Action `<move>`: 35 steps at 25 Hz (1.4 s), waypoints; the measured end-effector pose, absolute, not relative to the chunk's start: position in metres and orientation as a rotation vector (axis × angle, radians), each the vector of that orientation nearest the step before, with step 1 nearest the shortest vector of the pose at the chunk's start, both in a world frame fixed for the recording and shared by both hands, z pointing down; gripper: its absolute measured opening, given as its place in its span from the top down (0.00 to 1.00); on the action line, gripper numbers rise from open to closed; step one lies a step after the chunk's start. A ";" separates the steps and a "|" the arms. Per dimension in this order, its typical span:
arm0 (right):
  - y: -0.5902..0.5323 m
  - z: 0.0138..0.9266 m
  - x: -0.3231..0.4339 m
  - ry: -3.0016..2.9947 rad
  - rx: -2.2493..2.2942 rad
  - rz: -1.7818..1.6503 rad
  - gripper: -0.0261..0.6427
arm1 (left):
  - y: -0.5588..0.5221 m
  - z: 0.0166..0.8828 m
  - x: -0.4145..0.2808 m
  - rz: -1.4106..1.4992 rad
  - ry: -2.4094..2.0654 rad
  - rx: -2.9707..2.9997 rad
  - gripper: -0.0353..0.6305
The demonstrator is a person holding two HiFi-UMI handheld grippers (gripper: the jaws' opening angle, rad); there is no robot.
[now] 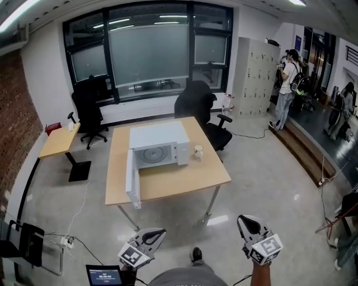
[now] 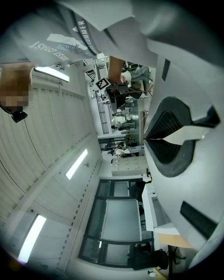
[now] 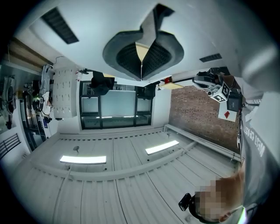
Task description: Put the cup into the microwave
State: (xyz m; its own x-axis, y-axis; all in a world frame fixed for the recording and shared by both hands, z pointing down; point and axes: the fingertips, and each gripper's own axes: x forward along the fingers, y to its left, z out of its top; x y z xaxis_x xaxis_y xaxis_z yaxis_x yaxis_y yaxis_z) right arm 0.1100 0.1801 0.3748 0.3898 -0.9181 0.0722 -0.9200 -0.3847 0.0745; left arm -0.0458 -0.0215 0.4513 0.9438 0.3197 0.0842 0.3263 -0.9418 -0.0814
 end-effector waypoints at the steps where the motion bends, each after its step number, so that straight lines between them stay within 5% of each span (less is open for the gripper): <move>1: 0.173 0.376 0.120 -1.691 2.532 0.031 0.93 | -0.026 0.452 -0.037 -0.116 -0.496 -3.003 0.91; 20: 0.075 0.371 0.352 -1.932 2.440 0.036 0.93 | -0.076 0.424 0.160 -0.152 -0.282 -3.000 0.91; 35: 0.007 0.370 0.379 -1.940 2.425 0.054 0.93 | -0.140 0.428 0.174 -0.149 -0.237 -3.023 0.91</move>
State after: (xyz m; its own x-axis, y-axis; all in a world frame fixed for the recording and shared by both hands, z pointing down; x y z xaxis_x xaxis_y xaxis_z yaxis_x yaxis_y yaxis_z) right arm 0.3793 0.0066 0.3697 0.2194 -0.9744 0.0490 -0.9756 -0.2194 0.0058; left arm 0.1742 -0.1401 0.4283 0.9831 0.1496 0.1054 0.1600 -0.9823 -0.0978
